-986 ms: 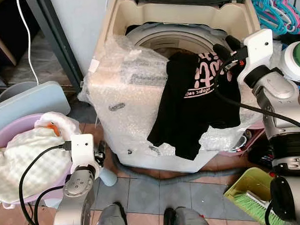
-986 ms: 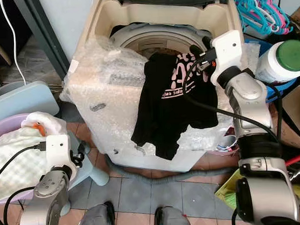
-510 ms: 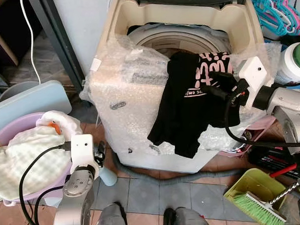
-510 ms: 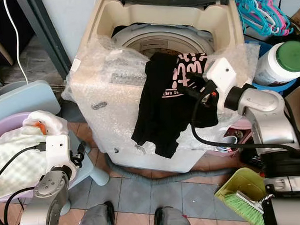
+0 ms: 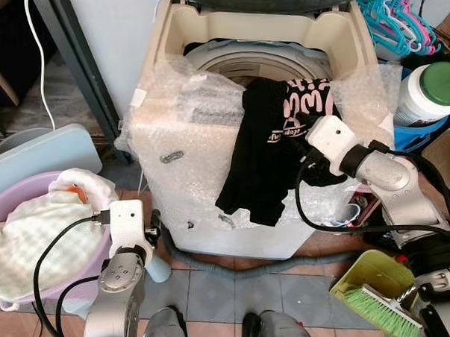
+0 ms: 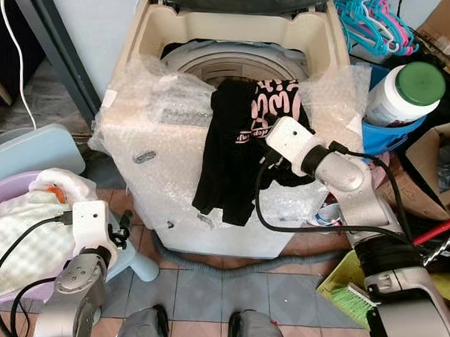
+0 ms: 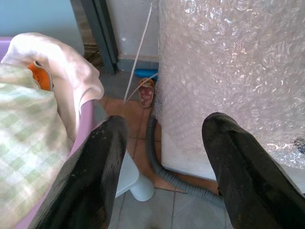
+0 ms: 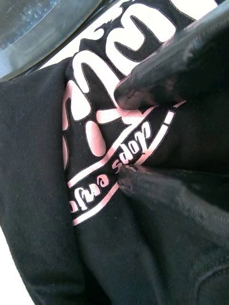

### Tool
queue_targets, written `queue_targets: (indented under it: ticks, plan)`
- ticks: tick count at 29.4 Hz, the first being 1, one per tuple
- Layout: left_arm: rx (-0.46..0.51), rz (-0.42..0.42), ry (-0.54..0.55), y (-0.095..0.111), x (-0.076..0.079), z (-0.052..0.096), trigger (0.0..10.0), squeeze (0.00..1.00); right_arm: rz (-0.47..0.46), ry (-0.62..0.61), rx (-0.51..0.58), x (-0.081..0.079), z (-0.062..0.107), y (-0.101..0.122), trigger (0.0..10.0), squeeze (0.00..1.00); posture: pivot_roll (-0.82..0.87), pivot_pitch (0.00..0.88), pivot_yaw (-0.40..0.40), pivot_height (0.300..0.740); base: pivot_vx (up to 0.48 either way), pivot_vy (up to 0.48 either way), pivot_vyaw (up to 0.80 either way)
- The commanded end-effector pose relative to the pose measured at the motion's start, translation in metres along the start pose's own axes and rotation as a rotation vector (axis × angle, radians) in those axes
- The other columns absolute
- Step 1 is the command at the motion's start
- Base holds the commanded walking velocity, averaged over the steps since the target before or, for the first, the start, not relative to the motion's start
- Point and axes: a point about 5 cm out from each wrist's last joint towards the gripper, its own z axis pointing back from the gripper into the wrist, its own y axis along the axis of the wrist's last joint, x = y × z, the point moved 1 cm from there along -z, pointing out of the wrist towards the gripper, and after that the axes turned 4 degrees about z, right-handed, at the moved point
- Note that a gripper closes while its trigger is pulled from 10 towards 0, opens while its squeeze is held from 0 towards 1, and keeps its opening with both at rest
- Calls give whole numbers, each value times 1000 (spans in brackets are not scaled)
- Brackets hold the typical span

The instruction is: Clothes washing

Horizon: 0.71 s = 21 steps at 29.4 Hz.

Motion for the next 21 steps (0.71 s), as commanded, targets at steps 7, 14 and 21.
queue_targets:
  ticks: [7,14,21]
  plan:
    - [-13,-7,3,-3,1,-2,10000,0,-165,18,-90,-15,4,-26,0,0,21,134,-40,740,0,0,0]
    - [-10,0,6,-2,1,-4,10000,0,-376,-33,-110,-37,5,-36,0,0,22,129,-39,740,0,0,0]
    - [-4,-6,4,-1,1,-7,10000,0,-382,-184,-38,-12,-1,-25,0,0,19,124,-29,740,0,0,0]
